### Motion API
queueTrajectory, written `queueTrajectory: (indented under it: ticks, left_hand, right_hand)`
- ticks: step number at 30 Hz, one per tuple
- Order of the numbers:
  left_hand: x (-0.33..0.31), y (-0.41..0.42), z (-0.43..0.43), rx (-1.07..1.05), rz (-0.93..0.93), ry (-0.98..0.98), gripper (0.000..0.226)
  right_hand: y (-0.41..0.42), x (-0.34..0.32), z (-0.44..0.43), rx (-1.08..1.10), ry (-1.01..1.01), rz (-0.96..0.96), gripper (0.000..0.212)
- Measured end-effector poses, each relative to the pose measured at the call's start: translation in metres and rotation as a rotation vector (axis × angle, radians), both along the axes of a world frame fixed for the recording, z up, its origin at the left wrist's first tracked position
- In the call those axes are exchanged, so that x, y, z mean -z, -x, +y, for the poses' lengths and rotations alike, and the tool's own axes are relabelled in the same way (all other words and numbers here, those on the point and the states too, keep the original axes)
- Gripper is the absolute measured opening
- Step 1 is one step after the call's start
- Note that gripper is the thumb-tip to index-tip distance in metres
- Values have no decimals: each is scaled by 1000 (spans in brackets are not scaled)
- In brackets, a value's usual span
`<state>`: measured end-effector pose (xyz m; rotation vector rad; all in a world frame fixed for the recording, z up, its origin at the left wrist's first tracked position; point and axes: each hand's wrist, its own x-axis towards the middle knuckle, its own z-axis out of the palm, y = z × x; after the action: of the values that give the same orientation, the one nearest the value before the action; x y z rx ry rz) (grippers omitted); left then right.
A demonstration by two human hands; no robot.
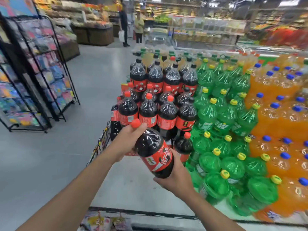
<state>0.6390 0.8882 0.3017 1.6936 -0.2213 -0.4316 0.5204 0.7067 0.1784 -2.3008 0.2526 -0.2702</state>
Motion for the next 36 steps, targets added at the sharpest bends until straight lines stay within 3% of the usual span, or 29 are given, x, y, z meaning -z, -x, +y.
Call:
queueTrajectory:
  ticks: [8,12,18,27,36]
  left_hand:
    - [18,-38,-17,20,31,79,13]
    - [37,-50,-37,19,-79,85,19]
    - [79,-70,-73,126,-243,-74,30]
    - [123,-107,-115,203,-270,-230,36]
    - [157,-139,-141,204,-227,-235,41]
  right_hand:
    - [-23,22,10,158,-63,90,118]
    - [-50,46,3,241,-110,136,108]
    - [-95,96,0,450,-130,273,92]
    - [-149,166,-28,480,-424,409,68]
    - [-173,183,-45,506,-469,464,68]
